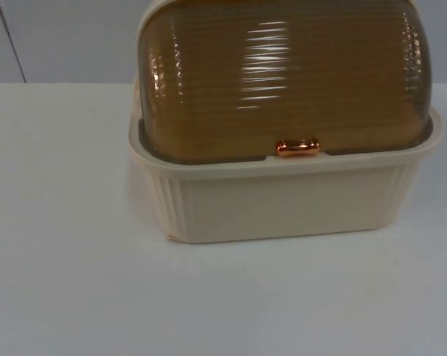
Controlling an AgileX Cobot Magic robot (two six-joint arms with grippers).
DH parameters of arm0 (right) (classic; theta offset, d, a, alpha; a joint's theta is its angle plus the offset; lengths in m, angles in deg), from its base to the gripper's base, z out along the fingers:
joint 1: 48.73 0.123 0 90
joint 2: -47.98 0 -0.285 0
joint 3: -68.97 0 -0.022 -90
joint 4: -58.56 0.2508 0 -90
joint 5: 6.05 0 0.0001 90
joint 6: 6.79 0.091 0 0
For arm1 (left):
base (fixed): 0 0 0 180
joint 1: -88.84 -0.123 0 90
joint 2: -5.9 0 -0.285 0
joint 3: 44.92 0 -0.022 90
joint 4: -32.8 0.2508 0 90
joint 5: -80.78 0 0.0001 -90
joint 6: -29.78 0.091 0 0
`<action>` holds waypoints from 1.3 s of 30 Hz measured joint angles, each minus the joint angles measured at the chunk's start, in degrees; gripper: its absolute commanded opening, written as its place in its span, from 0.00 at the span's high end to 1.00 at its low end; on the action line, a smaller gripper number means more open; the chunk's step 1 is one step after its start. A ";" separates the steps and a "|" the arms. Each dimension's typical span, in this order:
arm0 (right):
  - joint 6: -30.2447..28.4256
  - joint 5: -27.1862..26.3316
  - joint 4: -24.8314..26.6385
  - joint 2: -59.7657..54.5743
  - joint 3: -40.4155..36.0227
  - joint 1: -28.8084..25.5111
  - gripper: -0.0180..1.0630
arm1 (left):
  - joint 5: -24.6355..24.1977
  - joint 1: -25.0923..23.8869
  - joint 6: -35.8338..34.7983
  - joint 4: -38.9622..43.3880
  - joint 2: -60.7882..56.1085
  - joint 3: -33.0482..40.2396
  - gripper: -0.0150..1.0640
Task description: Open the box lid with the left hand, place the block into the box with the right hand, then close the box lid with the left hand.
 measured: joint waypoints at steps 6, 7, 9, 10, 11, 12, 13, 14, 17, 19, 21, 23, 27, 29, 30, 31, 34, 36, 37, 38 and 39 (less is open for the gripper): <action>-1.97 -0.27 1.24 0.00 -2.12 2.91 0.01 | -2.93 0.00 0.00 1.09 0.00 0.00 0.01; -1.97 -0.27 1.24 0.00 -2.12 2.91 0.01 | -2.93 0.00 0.00 1.09 0.00 0.00 0.01; -2.08 -0.27 0.77 0.00 -2.22 3.43 0.01 | -3.46 0.00 0.00 1.09 0.00 0.00 0.01; -2.08 -0.27 0.76 0.00 -2.22 3.56 0.01 | -3.46 0.00 0.00 1.09 0.00 0.00 0.01; -2.08 -0.27 0.76 0.00 -2.22 3.56 0.01 | -3.46 -0.09 -0.11 0.97 0.00 0.00 0.01; -2.08 -0.27 0.76 0.00 -2.22 3.56 0.01 | -3.46 -0.09 -0.11 0.97 0.00 0.00 0.01; -2.08 -0.27 0.93 0.00 -2.36 3.56 0.01 | -3.46 -0.23 -0.13 0.69 0.00 0.00 0.01; -2.08 -0.49 1.21 0.00 -2.88 3.56 0.01 | -3.46 -0.47 -0.13 0.00 0.00 0.00 0.01; -1.83 -0.64 1.03 0.00 -4.97 3.56 0.01 | -3.46 -0.93 -0.24 0.00 -0.12 1.05 0.01; -0.77 -0.64 0.53 0.00 -6.31 3.56 0.01 | -3.46 -0.93 -0.36 0.00 -0.14 2.12 0.01; 1.76 -0.64 -0.91 -0.10 -9.23 3.56 0.01 | -3.46 -0.93 -0.46 0.00 -0.14 4.63 0.01; 5.09 -0.64 -2.76 -0.10 -12.63 3.56 0.01 | -3.46 -0.93 -0.46 0.00 -0.14 7.81 0.01; 8.66 -0.11 -6.08 -0.10 -16.52 3.56 0.01 | -3.46 -0.93 -1.31 0.00 -0.14 14.03 0.01; 9.89 0.23 -7.32 -0.10 -17.77 3.56 0.01 | -3.46 -0.93 -2.23 0.00 -0.14 16.14 0.01; 10.94 0.76 -8.45 -0.10 -18.73 3.56 0.01 | -3.74 -0.93 -3.35 0.00 -0.14 17.86 0.01; 11.98 1.16 -9.37 -0.10 -19.82 3.56 0.01 | -4.19 -0.93 -4.73 0.00 -0.14 19.89 0.01; 13.26 3.12 -10.37 -0.10 -22.35 3.56 0.01 | -6.65 -0.93 -6.63 0.00 -0.12 25.04 0.01; 13.36 3.74 -10.47 -0.10 -23.01 3.56 0.01 | -7.55 -0.93 -6.99 0.56 -0.14 26.60 0.01; 13.36 4.04 -10.47 -0.10 -23.69 3.56 0.01 | -7.91 -0.93 -7.00 1.00 -0.14 27.95 0.01; 13.50 4.04 -10.88 -0.18 -24.44 3.56 0.01 | -8.10 -0.93 -7.08 1.11 -0.14 28.89 0.01; 13.50 4.04 -10.88 -0.18 -25.19 3.56 0.01 | -8.04 -0.93 -7.22 1.21 -0.14 29.87 0.01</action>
